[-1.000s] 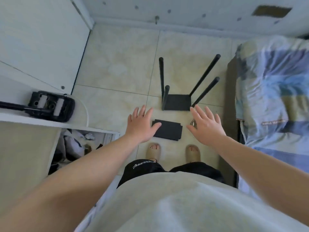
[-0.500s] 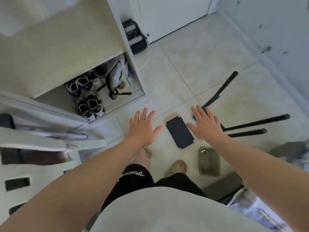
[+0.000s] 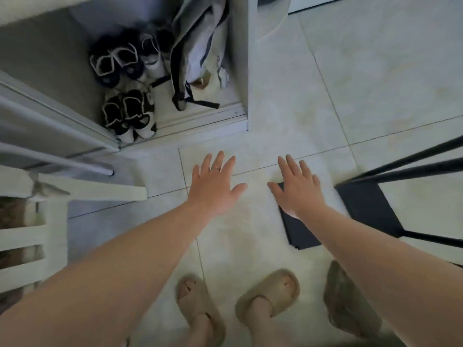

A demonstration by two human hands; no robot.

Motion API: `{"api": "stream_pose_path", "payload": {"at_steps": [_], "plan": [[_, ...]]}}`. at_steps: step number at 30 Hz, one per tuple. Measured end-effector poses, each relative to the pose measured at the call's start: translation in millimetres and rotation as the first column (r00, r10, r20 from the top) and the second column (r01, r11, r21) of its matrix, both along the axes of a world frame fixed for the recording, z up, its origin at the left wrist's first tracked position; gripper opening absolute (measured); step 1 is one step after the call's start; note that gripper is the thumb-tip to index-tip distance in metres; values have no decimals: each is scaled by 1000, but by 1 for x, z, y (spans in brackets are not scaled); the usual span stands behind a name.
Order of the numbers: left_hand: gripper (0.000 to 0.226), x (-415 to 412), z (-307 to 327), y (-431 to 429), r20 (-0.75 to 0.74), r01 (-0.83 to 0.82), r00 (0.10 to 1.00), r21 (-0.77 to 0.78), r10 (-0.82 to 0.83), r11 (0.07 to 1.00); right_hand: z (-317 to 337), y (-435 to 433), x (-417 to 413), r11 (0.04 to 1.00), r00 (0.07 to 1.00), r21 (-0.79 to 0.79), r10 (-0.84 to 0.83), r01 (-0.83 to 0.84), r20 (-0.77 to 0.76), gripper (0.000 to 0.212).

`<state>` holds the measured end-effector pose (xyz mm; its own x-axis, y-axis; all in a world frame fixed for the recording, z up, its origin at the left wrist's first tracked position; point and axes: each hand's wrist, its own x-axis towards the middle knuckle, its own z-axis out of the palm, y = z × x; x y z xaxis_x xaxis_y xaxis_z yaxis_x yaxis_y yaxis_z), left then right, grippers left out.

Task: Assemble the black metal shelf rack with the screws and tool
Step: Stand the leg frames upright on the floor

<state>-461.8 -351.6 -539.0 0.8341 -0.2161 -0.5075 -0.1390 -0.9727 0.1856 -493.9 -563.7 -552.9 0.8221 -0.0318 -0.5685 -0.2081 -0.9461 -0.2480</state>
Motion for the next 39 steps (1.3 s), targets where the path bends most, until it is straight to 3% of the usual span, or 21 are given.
{"api": "stream_pose_path", "payload": {"at_steps": [4,7,12,16,21,29,35,39], "plan": [[78,36,-172,15,40,55,998,26,-56,998,-180,12,27,998,999,-53,-23,25,32,72],[78,52,-269,26,90,66,993,49,-70,997,-279,11,47,994,995,-108,-3,14,95,73],[79,69,-335,38,211,75,973,81,-90,994,-337,-6,60,971,987,-237,54,-16,154,73],[80,47,-293,29,288,75,953,76,-94,994,-292,-16,33,968,976,-251,62,-8,209,74],[80,-21,-174,-12,379,54,924,-3,-49,999,-169,-38,-55,978,944,-206,30,41,329,74],[80,-114,-33,-122,562,260,814,-123,-148,958,3,-102,-200,982,786,-117,-47,151,617,75],[84,-139,30,-235,510,332,848,-295,-146,896,54,-183,-264,955,723,-127,-111,267,682,78],[89,-131,50,-304,354,168,934,-562,52,810,67,-238,-289,900,666,-251,-57,357,744,77]]}}
